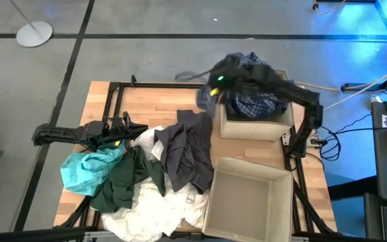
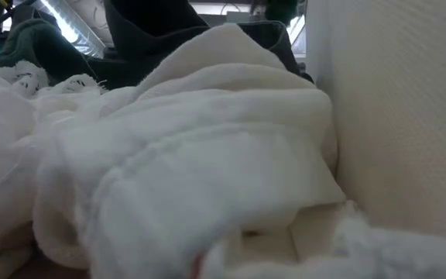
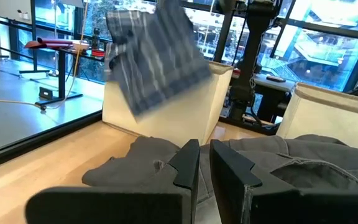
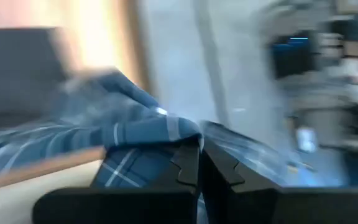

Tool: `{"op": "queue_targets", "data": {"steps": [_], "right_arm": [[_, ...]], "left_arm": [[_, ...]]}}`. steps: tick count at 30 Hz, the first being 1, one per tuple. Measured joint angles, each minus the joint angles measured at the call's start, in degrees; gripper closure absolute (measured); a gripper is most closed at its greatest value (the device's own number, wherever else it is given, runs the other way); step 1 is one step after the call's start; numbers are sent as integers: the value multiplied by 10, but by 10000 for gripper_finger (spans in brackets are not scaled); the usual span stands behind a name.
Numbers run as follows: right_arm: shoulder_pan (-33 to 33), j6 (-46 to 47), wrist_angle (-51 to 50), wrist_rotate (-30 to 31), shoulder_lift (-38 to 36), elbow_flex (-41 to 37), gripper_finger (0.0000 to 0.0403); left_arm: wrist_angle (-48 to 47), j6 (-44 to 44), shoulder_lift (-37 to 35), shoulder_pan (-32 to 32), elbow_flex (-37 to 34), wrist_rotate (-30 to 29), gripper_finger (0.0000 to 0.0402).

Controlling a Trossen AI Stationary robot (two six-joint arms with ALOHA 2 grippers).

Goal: Sort clothes
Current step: Put the blue checkered long sleeve shirt into the top laundry organizer

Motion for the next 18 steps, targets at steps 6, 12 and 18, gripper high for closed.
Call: {"op": "queue_targets", "data": {"steps": [6,12,18], "right_arm": [[-43,27,-25,116,-77,9,399],[-108,151,-143,95,-123,9,399],[-153,225,-200,60,-137,-47,398]], "left_arm": [[0,-1,0,0,0,0,373],[0,-1,0,0,0,0,373],[0,1,0,0,0,0,373]]}}
